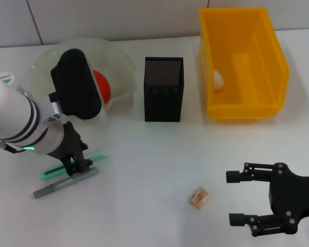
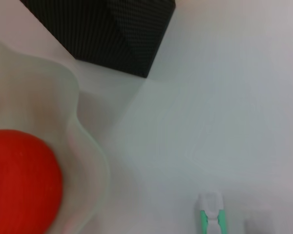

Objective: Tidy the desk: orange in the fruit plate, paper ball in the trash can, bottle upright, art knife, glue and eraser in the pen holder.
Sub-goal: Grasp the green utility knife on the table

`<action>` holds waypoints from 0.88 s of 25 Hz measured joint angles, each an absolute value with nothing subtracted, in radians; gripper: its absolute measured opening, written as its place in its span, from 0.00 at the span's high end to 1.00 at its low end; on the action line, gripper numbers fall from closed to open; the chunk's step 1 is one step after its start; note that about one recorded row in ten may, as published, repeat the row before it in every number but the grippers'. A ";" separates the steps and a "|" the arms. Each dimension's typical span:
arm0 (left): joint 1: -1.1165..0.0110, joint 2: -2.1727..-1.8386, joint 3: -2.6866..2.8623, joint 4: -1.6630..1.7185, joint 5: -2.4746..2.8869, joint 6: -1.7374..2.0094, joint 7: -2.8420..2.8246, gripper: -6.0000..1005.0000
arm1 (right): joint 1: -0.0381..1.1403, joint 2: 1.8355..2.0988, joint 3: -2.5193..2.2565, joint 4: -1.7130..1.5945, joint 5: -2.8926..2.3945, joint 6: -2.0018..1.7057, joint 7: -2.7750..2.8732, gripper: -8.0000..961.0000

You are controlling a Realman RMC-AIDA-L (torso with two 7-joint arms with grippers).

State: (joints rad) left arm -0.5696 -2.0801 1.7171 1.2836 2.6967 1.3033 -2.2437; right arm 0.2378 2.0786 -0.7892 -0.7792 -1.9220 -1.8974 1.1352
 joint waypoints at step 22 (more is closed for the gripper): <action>-0.621 -2.080 1.698 1.214 2.689 1.301 -2.247 0.66 | 0.238 2.077 -0.784 -0.779 -1.922 -1.908 1.135 0.19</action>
